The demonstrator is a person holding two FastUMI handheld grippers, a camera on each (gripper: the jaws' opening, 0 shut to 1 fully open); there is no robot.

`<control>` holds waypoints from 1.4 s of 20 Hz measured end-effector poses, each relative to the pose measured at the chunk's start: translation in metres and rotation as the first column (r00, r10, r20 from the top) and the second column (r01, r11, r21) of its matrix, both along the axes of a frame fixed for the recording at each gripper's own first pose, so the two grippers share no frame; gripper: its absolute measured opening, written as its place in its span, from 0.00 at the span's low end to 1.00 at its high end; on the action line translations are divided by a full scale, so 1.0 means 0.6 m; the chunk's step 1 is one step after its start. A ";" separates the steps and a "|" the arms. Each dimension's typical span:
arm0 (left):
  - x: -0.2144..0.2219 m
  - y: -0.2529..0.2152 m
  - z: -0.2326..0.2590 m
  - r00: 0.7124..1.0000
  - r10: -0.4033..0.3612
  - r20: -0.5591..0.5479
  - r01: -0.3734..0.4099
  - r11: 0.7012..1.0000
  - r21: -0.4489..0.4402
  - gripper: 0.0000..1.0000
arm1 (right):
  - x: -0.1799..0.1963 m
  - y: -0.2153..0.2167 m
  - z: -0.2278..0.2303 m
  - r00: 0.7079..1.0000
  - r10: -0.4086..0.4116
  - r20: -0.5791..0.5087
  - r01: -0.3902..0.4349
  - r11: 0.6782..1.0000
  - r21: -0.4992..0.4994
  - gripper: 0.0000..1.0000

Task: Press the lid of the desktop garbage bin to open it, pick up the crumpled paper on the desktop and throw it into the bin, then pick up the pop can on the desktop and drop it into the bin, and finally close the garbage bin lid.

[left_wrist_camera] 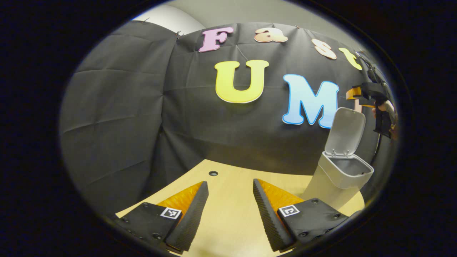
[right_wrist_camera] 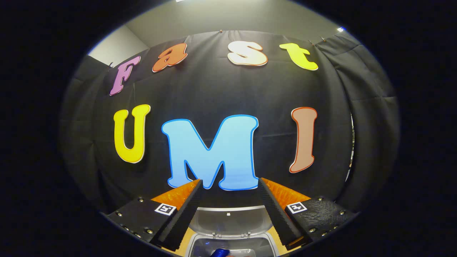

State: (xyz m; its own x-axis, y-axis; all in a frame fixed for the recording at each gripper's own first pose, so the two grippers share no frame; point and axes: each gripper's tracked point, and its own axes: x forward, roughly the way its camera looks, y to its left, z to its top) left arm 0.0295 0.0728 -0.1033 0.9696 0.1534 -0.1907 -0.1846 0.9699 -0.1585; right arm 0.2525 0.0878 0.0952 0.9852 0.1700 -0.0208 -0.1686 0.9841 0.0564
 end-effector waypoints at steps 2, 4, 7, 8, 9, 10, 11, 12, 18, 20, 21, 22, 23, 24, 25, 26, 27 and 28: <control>0.002 -0.005 0.003 1.000 -0.008 0.000 0.008 1.000 0.010 0.84 | 0.001 0.000 -0.015 1.000 0.006 -0.022 -0.006 1.000 0.003 0.97; 0.000 -0.009 0.007 1.000 -0.014 0.004 0.014 1.000 0.020 0.84 | 0.001 0.004 -0.037 0.998 0.020 -0.066 -0.020 1.000 -0.001 0.96; 0.002 -0.016 0.008 1.000 -0.025 0.003 0.025 0.999 0.028 0.87 | -0.002 0.005 -0.048 0.997 0.030 -0.076 -0.031 0.999 -0.013 0.97; 0.003 -0.020 0.008 1.000 -0.029 0.002 0.029 0.999 0.028 0.84 | -0.009 0.002 -0.045 0.998 0.030 -0.063 -0.032 0.999 -0.018 0.96; 0.004 -0.023 0.007 0.999 -0.033 0.001 0.033 0.999 0.027 0.87 | -0.015 0.000 -0.049 0.997 0.033 -0.066 -0.035 0.999 -0.022 0.97; 0.004 -0.026 0.006 0.999 -0.038 -0.001 0.038 0.999 0.026 0.87 | -0.024 -0.001 -0.049 0.998 0.036 -0.060 -0.037 0.999 -0.022 0.97; 0.006 -0.029 0.006 0.999 -0.042 -0.002 0.042 0.999 0.027 0.87 | -0.034 -0.002 -0.052 0.997 0.040 -0.062 -0.041 0.999 -0.023 0.97; 0.006 -0.034 0.004 0.999 -0.048 -0.003 0.048 0.998 0.028 0.87 | -0.044 -0.004 -0.055 0.997 0.046 -0.062 -0.048 0.999 -0.027 0.97; 0.015 -0.063 0.002 0.996 -0.089 -0.003 0.089 0.996 0.029 0.84 | -0.126 -0.011 -0.100 0.985 0.103 -0.141 -0.109 0.993 -0.035 0.97; 0.019 -0.075 0.003 0.994 -0.106 0.001 0.105 0.994 0.019 0.87 | -0.145 -0.016 -0.137 0.972 0.113 -0.207 -0.119 0.993 -0.019 0.98; 0.021 -0.081 0.001 0.993 -0.114 -0.001 0.114 0.993 0.016 0.87 | -0.154 -0.020 -0.170 0.957 0.109 -0.271 -0.118 0.993 -0.019 0.96; 0.023 -0.088 -0.001 0.992 -0.123 -0.004 0.123 0.992 0.014 0.87 | -0.160 -0.021 -0.197 0.941 0.109 -0.322 -0.121 0.993 -0.018 0.97; 0.025 -0.093 -0.002 0.992 -0.130 -0.007 0.130 0.992 0.010 0.87 | -0.169 -0.023 -0.225 0.931 0.112 -0.348 -0.123 0.992 -0.008 0.97; 0.029 -0.099 -0.006 0.990 -0.137 -0.010 0.137 0.991 0.003 0.87 | -0.172 -0.025 -0.244 0.925 0.108 -0.363 -0.115 0.993 0.002 0.98; 0.029 -0.105 -0.009 0.990 -0.143 -0.015 0.143 0.990 -0.002 0.87 | -0.174 -0.027 -0.256 0.921 0.107 -0.374 -0.111 0.994 0.010 0.97; 0.028 -0.107 -0.015 0.989 -0.148 -0.022 0.148 0.989 -0.003 0.87 | -0.180 -0.029 -0.266 0.918 0.106 -0.382 -0.109 0.994 0.014 0.97; 0.029 -0.110 -0.018 0.988 -0.152 -0.028 0.152 0.988 -0.003 0.87 | -0.183 -0.029 -0.276 0.917 0.105 -0.385 -0.110 0.994 0.011 0.97; 0.029 -0.112 -0.020 0.987 -0.155 -0.032 0.155 0.988 -0.002 0.84 | -0.187 -0.030 -0.284 0.917 0.101 -0.386 -0.110 0.994 -0.001 0.97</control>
